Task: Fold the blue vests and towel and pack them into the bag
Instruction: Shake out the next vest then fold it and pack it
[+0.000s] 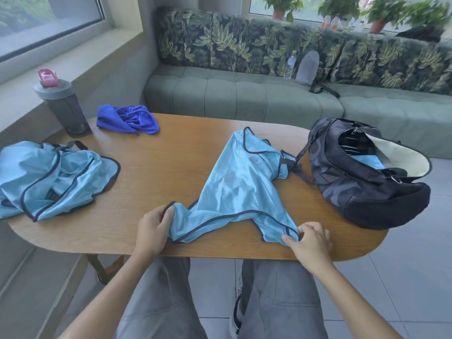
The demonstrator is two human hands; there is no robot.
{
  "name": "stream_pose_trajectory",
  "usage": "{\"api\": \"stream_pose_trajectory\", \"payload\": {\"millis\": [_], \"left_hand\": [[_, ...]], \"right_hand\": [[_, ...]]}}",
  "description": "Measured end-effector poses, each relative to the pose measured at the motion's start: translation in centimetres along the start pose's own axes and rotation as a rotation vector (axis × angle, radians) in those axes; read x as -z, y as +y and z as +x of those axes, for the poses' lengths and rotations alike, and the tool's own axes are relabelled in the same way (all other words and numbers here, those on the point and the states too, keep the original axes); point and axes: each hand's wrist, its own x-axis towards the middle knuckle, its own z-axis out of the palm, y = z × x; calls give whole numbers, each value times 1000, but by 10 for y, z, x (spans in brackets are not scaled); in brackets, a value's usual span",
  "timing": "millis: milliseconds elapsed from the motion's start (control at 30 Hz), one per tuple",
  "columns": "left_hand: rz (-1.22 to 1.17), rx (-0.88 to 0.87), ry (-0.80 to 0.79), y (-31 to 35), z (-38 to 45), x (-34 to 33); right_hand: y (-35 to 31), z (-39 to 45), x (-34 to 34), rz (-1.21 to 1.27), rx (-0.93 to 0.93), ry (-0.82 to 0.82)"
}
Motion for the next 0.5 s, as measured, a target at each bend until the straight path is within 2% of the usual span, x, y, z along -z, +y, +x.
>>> {"api": "stream_pose_trajectory", "payload": {"millis": [100,133,200,267,300,333,400,433,500], "left_hand": [[-8,-5,1,-4,2,-1],[-10,-4,1,-5,3,-1],[-1,-10,3,-7,4,-2],[6,-19,12,-8,4,-2],[6,-24,16,-8,4,-3],[4,-28,19,-8,4,-4],[4,-35,25,-9,4,-4],[6,-37,26,-9,4,-4],[4,-52,31,-8,2,-4]], "right_hand": [[-15,9,28,192,28,-11],[-23,12,42,237,39,36],[-42,8,66,177,136,224],[-68,-8,78,10,374,355],[-80,-18,79,-29,502,289],[-89,-28,78,-7,570,141],[-94,-41,68,121,544,-151],[-89,-41,60,184,519,-155],[-69,-37,41,281,409,7]]}}
